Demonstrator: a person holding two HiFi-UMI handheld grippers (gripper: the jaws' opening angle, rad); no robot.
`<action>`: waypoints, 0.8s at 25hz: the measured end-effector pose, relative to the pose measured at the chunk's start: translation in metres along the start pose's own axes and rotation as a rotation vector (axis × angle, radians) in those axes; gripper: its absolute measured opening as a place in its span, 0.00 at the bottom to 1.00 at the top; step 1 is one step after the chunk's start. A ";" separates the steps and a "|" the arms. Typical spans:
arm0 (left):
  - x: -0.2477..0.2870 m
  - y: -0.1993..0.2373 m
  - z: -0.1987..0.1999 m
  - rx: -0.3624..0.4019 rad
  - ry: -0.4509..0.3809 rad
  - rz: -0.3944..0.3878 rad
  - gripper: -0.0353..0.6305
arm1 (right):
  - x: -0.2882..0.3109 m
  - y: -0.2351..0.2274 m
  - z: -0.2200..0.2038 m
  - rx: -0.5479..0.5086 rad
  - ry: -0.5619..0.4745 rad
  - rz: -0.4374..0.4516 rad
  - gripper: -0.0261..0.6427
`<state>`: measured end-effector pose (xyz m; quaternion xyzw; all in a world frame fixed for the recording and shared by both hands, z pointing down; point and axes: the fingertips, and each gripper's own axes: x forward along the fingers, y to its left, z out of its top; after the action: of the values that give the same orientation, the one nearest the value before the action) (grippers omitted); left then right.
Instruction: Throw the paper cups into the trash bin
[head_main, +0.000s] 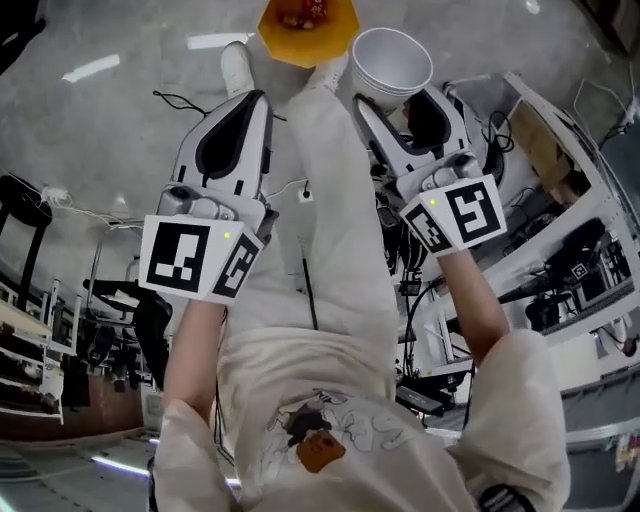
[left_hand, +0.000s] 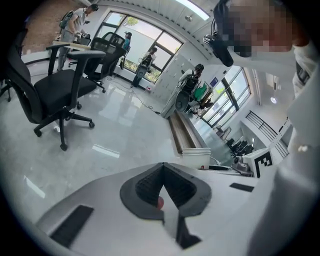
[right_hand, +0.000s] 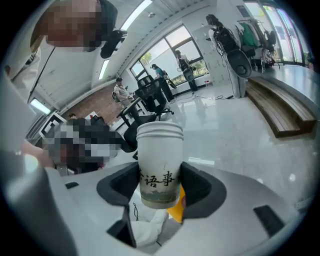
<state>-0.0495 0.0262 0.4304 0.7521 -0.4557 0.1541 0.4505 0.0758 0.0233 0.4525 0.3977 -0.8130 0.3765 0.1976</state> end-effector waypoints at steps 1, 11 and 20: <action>0.014 0.007 -0.009 0.001 0.000 0.005 0.06 | 0.011 -0.009 -0.010 -0.010 0.005 0.004 0.44; 0.117 0.055 -0.108 -0.037 0.064 0.180 0.06 | 0.081 -0.074 -0.104 0.034 0.134 0.015 0.44; 0.186 0.099 -0.164 -0.091 0.124 0.247 0.06 | 0.133 -0.105 -0.150 0.033 0.183 -0.004 0.44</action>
<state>-0.0021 0.0408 0.6925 0.6582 -0.5226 0.2336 0.4889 0.0822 0.0308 0.6782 0.3662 -0.7845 0.4244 0.2652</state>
